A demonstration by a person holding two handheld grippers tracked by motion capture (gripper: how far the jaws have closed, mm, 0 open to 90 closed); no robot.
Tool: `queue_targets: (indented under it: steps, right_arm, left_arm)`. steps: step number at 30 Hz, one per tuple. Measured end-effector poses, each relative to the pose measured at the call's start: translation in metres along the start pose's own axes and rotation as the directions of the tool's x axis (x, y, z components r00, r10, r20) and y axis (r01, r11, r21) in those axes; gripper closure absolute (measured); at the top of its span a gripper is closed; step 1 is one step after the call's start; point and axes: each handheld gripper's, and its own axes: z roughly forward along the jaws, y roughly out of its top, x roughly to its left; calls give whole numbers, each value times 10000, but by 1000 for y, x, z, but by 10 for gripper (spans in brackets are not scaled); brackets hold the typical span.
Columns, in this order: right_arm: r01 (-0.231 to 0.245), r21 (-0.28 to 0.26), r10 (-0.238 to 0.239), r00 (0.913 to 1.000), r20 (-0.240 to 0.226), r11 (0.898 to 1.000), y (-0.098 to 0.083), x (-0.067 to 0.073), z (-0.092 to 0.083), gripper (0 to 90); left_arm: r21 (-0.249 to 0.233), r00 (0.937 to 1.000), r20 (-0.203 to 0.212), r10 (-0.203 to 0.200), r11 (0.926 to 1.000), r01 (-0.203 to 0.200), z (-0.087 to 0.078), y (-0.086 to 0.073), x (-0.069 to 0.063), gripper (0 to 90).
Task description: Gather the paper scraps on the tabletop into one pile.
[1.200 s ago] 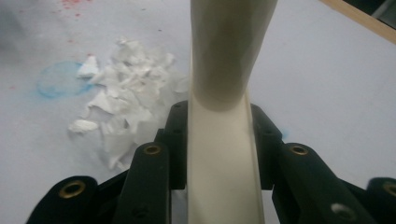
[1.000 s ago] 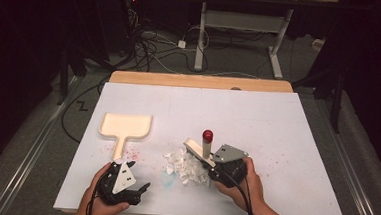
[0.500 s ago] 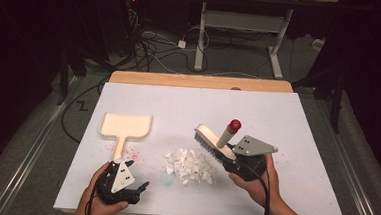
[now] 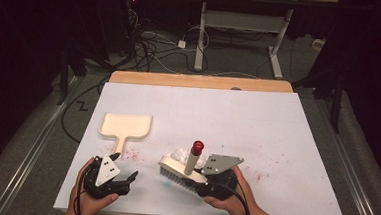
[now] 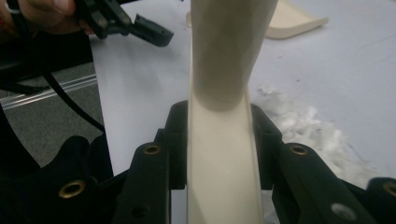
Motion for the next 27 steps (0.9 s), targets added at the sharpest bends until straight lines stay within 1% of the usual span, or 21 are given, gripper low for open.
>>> queue_targets:
  steps: [1, 3, 4, 5, 6, 7, 9, 11, 13, 14, 15, 17, 18, 19, 21, 22, 23, 25, 27]
  right_arm:
    - [10, 172, -9, 10000, -40, 9999, -1, 0, 7, 680]
    - [-72, 385, 73, 10000, -41, 9992, -1, -1, 15, 680]
    - [-75, 385, 76, 10000, -24, 9992, -2, -2, 17, 681]
    - [-66, 451, 64, 10000, 47, 9990, -3, -3, 19, 681]
    - [-36, 535, 16, 9993, 378, 9986, -3, -5, 18, 680]
    - [-36, 535, 16, 9993, 378, 9986, -3, -5, 18, 680]
    - [-84, 670, 36, 9975, 707, 9977, -3, -11, 15, 680]
    - [-167, 683, 87, 9932, 1158, 9975, -5, -17, 11, 680]
    - [-294, 582, 219, 9919, 1249, 9979, -6, -23, 7, 681]
    - [-324, 543, 247, 9904, 1363, 9980, -6, -25, 4, 681]
    - [-370, 444, 306, 9900, 1377, 9983, -6, -27, 1, 681]
    - [-401, 161, 375, 9893, 1407, 9991, -4, -28, -7, 681]
    - [-319, 58, 307, 9891, 1438, 9995, -3, -29, -12, 680]
    - [-274, -109, 287, 9893, 1427, 9996, -1, -29, -17, 681]
    - [-250, -440, 296, 9936, 1086, 9987, 1, -28, -25, 680]
    - [-266, -540, 316, 9950, 948, 9982, 2, -26, -27, 680]
    - [-180, -591, 228, 9964, 812, 9981, 3, -23, -27, 680]
    - [-101, -442, 124, 9984, 542, 9990, 3, -16, -22, 680]
    - [-98, -256, 101, 9999, 108, 9996, 2, -11, -14, 680]
  left_arm:
    - [-4, 10000, 9, -25, 10000, 25, 0, 0, 0, 188]
    - [48, 10000, 38, 10, 10000, -10, 1, -1, 0, 188]
    - [44, 10000, 76, 21, 10000, -21, 2, -1, 0, 187]
    - [60, 9999, 99, 48, 10000, -49, 2, -1, -1, 188]
    - [86, 9999, 113, 79, 9999, -80, 2, -1, -2, 188]
    - [94, 9998, 149, 105, 9999, -106, 3, -1, -2, 188]
    - [157, 9997, 171, 188, 9997, -191, 4, 0, -4, 188]
    - [187, 9995, 208, 249, 9995, -253, 4, 0, -5, 188]
    - [170, 9993, 252, 293, 9994, -297, 5, 1, -7, 188]
    - [185, 9992, 260, 315, 9993, -320, 5, 1, -7, 187]
    - [203, 9990, 274, 366, 9991, -372, 6, 1, -8, 188]
    - [218, 9989, 295, 370, 9991, -377, 7, 1, -9, 188]
    - [245, 9988, 299, 388, 9989, -396, 7, 1, -9, 188]
    - [258, 9987, 302, 402, 9988, -409, 7, 1, -9, 188]
    - [268, 9989, 303, 368, 9989, -376, 8, 1, -8, 188]
    - [258, 9989, 287, 360, 9990, -367, 7, 1, -8, 188]
    - [244, 9990, 262, 350, 9991, -356, 7, 1, -8, 188]
    - [184, 9993, 196, 318, 9993, -322, 6, 2, -7, 188]
    - [89, 9997, 112, 223, 9997, -224, 4, 2, -5, 188]
